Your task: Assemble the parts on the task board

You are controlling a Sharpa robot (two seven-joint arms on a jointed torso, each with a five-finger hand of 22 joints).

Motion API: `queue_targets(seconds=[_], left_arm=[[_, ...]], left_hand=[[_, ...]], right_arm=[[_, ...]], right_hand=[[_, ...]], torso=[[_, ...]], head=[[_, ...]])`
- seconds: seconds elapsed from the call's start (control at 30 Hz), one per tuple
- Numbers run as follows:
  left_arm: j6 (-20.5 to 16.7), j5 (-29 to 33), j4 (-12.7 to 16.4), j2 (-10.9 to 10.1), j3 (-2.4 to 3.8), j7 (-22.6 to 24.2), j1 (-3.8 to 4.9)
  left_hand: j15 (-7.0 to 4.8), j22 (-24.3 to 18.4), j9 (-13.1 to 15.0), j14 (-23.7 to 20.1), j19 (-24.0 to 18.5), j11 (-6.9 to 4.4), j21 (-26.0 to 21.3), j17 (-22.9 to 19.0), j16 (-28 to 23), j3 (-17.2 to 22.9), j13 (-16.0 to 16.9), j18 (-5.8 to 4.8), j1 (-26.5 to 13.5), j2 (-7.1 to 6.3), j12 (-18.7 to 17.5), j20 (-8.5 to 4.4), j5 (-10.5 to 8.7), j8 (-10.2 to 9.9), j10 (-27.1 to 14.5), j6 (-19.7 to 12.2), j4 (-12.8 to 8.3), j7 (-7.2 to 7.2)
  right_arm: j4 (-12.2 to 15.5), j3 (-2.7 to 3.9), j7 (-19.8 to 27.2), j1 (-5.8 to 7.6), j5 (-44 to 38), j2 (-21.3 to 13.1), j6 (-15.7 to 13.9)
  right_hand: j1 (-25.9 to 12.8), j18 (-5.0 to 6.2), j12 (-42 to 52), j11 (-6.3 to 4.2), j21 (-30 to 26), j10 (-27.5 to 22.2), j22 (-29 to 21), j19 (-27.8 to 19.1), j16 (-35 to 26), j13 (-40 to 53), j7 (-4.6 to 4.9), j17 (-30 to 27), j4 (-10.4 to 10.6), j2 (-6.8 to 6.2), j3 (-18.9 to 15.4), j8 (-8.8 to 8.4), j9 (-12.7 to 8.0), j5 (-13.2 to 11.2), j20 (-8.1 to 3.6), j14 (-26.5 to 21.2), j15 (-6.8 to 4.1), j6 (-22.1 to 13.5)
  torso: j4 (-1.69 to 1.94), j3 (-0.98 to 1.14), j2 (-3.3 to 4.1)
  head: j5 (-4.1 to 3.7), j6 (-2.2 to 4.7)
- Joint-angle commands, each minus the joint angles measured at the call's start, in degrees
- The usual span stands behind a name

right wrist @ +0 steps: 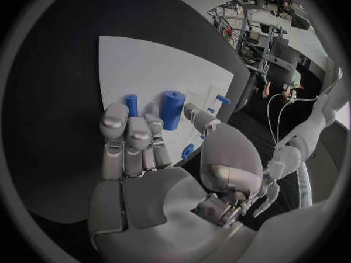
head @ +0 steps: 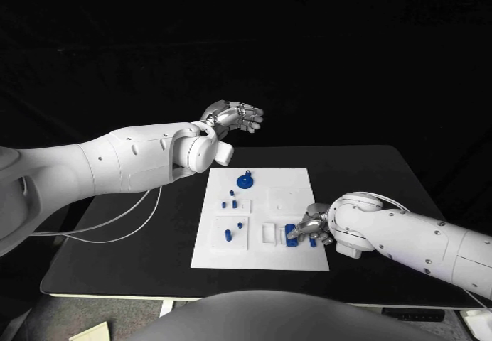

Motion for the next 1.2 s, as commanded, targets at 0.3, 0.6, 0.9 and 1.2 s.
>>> queue_targets(seconds=[0.3,0.6,0.9,1.2], left_arm=[[0.94,0.38,0.16,0.09,0.05,0.29,0.05],[0.98,0.38,0.13,0.1,0.05,0.24,0.05],[0.99,0.38,0.14,0.07,0.05,0.2,0.06],[1.05,0.38,0.1,0.04,0.05,0.17,0.06]], left_hand=[[-0.05,0.11,-0.1,0.37,0.08,-0.02,-0.32,0.15,-0.46,-0.24,-0.12,0.55,-0.35,0.15,0.3,0.24,0.22,0.28,-0.23,-0.39,0.06,-0.13],[-0.04,0.12,-0.12,0.37,0.08,-0.02,-0.33,0.19,-0.5,-0.26,-0.14,0.55,-0.37,0.14,0.29,0.24,0.21,0.29,-0.25,-0.41,0.06,-0.13],[-0.04,0.13,-0.14,0.37,0.07,-0.01,-0.34,0.24,-0.55,-0.26,-0.15,0.55,-0.37,0.14,0.29,0.24,0.21,0.3,-0.25,-0.42,0.05,-0.13],[-0.04,0.14,-0.17,0.38,0.07,-0.01,-0.36,0.29,-0.6,-0.27,-0.17,0.56,-0.38,0.15,0.29,0.25,0.21,0.31,-0.26,-0.44,0.06,-0.12]], right_arm=[[-1.42,-0.07,0.68,-1.05,-0.71,1.61,1.03],[-1.52,-0.07,0.91,-1.34,-0.19,2.04,-0.15],[-1.71,-0.07,1.08,-1.33,-0.13,1.92,-2.08],[-1.18,-0.06,1.14,-1.31,2.73,1.4,-3.64]], right_hand=[[-0.02,5.41,-0.28,0.1,0.4,-0.5,1.09,-0.14,-0.23,0.24,0.64,0.21,-0.36,0.79,0.05,-0.42,-0.07,-0.29,-0.36,-0.37,-0.04,0.07],[0.82,5.41,-0.48,0.01,0.81,-0.44,1.08,-0.53,-0.45,0.6,0.54,0.59,-3.11,3.85,-0.09,-0.5,0.55,-0.3,-0.33,-0.34,-0.12,0.36],[1.65,5.41,-0.91,-0.24,1.31,0.0,1.03,-0.69,-0.82,0.78,0.25,0.88,-6.45,6.94,1.75,-0.35,1.1,-0.23,0.15,-0.18,-0.33,1.87],[0.95,5.41,-1.14,-0.39,1.47,0.3,0.98,-0.69,-0.97,0.79,0.09,0.99,-7.18,6.7,2.0,-0.39,1.24,-0.16,0.33,-0.06,-0.46,2.51]], torso=[[-0.09,-0.04,0.02],[-0.22,0.03,0.01],[-0.3,0.02,-0.07],[-0.27,0.02,-0.02]], head=[[0.68,0.0],[0.91,0.0],[0.9,0.0],[0.89,0.0]])
